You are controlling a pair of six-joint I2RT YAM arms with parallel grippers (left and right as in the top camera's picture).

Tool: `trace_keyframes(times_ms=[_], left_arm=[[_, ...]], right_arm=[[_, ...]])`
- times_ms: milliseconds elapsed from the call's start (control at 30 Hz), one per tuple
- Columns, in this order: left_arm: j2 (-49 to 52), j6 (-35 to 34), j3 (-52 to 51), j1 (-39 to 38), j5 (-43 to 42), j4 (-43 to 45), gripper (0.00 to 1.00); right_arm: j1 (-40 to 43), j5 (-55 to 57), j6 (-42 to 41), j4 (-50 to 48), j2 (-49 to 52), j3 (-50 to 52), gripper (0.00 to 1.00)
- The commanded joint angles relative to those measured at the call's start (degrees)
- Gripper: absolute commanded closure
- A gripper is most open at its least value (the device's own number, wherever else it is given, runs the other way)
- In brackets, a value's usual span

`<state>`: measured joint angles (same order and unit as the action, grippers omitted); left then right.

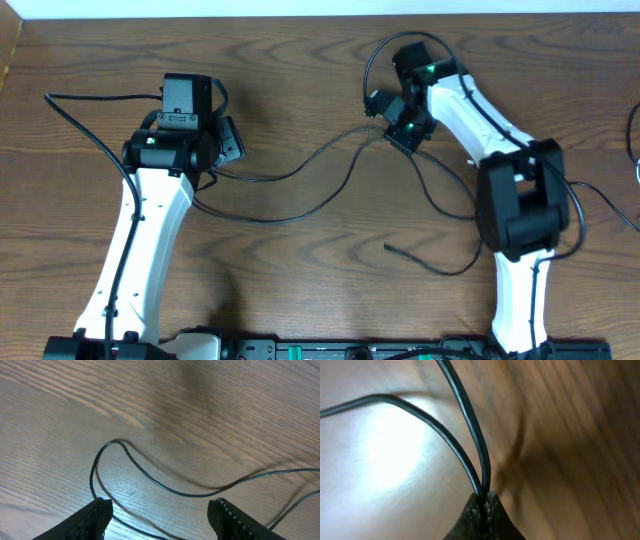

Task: Untangle cables
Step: 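Pull the grasped black cable up and right with the right gripper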

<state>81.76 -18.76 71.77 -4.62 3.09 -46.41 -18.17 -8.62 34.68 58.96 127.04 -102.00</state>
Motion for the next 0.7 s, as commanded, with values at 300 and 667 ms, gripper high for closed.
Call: trace_keyframes(times_ms=[300, 667], left_arm=[[-0.04, 0.52, 0.02, -0.02, -0.15, -0.22, 0.34], [-0.04, 0.52, 0.02, -0.02, -0.15, -0.17, 0.34]], right_arm=[[4.44, 7.37, -25.22, -2.29, -15.43, 0.0, 0.99], [24.39, 12.83, -33.68, -10.69, -31.36, -0.02, 0.99]])
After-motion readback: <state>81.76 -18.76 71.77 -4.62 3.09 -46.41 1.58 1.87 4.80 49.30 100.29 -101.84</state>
